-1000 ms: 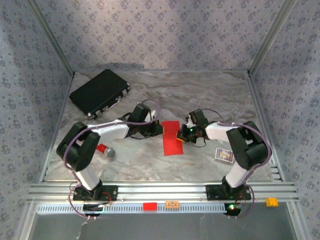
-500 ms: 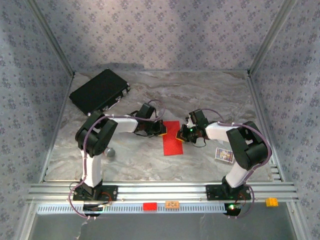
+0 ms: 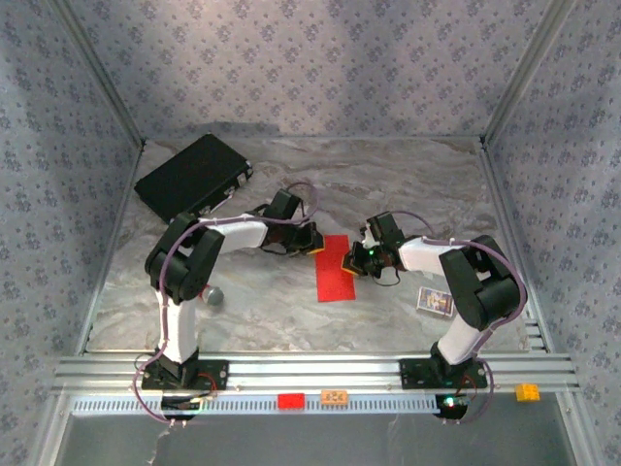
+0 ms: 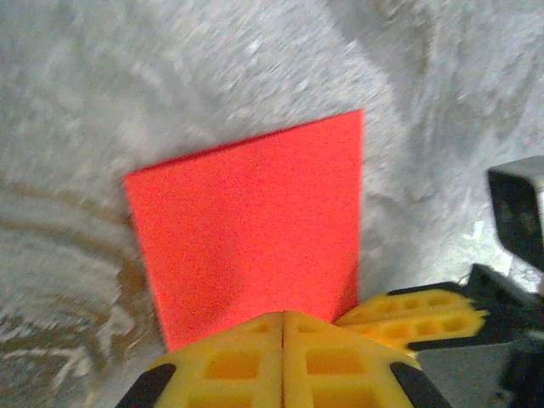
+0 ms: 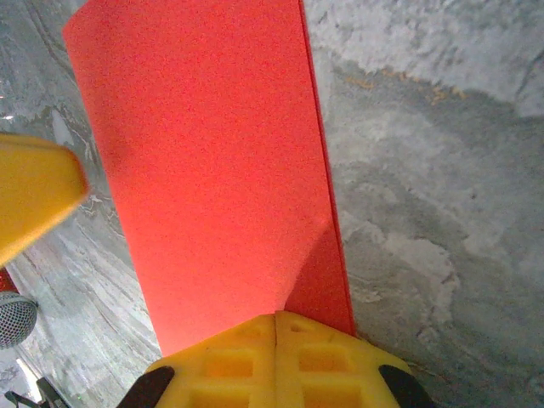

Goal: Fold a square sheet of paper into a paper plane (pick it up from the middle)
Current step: Fold the triangle a second time at the center of the table.

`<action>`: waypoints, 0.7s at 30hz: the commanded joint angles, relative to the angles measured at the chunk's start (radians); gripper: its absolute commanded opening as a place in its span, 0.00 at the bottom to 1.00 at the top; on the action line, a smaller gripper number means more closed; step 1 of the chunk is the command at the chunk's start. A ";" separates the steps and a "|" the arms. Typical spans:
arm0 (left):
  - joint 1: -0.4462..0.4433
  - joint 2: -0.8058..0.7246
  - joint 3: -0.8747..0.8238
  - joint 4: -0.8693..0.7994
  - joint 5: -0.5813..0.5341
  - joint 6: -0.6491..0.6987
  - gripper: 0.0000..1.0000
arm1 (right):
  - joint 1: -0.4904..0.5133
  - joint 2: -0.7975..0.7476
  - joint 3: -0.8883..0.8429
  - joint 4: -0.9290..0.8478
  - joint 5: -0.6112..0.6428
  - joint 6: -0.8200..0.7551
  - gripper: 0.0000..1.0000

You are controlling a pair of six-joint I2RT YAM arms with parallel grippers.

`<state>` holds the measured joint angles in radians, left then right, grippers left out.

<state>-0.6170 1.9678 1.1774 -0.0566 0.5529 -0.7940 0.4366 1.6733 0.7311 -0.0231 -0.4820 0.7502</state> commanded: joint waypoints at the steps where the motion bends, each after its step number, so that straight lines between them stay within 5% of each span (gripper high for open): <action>1: 0.006 0.039 0.055 -0.035 0.001 0.018 0.07 | 0.005 0.030 -0.031 -0.158 0.085 -0.022 0.00; 14: 0.027 0.127 0.077 -0.074 -0.041 0.050 0.05 | 0.006 -0.010 -0.027 -0.121 0.032 -0.014 0.00; 21: 0.028 0.129 0.043 -0.047 -0.032 0.034 0.04 | -0.009 -0.252 -0.034 -0.242 0.042 0.016 0.25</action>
<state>-0.5953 2.0693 1.2484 -0.0788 0.5426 -0.7677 0.4358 1.5005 0.7048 -0.1528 -0.4656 0.7589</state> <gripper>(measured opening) 0.047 0.236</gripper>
